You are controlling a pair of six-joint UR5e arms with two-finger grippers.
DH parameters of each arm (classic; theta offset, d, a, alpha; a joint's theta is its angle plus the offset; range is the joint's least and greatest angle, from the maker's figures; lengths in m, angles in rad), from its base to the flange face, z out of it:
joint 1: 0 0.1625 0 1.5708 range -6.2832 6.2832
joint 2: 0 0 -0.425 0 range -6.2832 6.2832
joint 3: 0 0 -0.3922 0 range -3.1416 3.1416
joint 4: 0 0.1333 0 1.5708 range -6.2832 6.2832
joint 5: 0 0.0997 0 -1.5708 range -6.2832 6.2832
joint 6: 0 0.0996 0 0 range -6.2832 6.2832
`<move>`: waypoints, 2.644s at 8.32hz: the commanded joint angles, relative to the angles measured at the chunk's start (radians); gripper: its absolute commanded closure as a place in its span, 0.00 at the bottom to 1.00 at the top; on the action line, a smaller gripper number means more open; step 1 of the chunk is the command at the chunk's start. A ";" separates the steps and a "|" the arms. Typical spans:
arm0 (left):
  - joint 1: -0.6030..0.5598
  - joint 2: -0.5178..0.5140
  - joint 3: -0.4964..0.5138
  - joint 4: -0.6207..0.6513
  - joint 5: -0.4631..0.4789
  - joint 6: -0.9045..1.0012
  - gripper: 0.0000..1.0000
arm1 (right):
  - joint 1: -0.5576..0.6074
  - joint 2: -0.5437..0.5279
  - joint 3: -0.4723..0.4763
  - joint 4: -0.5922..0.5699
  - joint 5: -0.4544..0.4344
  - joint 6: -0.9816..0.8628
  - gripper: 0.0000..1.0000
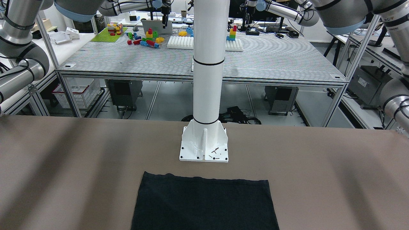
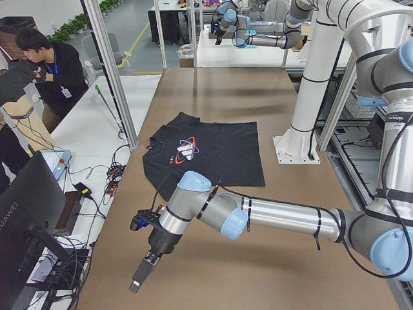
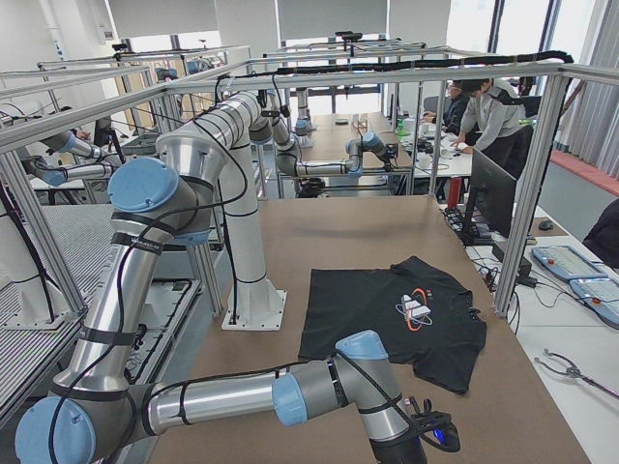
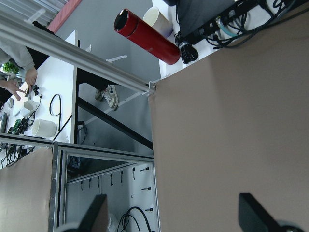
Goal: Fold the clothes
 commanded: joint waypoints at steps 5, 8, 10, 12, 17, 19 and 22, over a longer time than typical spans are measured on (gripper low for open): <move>0.105 -0.088 0.067 -0.156 -0.205 -0.015 0.05 | -0.120 0.093 -0.063 0.098 0.006 0.014 0.08; 0.194 -0.221 0.265 -0.202 -0.207 -0.064 0.05 | -0.172 0.265 -0.394 0.232 0.006 0.121 0.06; 0.202 -0.224 0.275 -0.228 -0.254 -0.148 0.05 | -0.206 0.297 -0.444 0.324 0.023 0.303 0.06; 0.249 -0.265 0.334 -0.245 -0.346 -0.261 0.05 | -0.304 0.319 -0.445 0.366 0.127 0.510 0.06; 0.498 -0.408 0.474 -0.403 -0.346 -0.601 0.05 | -0.533 0.373 -0.464 0.539 0.164 0.778 0.06; 0.535 -0.436 0.583 -0.521 -0.345 -0.630 0.05 | -0.550 0.379 -0.464 0.541 0.160 0.777 0.06; 0.541 -0.445 0.597 -0.527 -0.348 -0.632 0.08 | -0.565 0.377 -0.465 0.542 0.158 0.775 0.06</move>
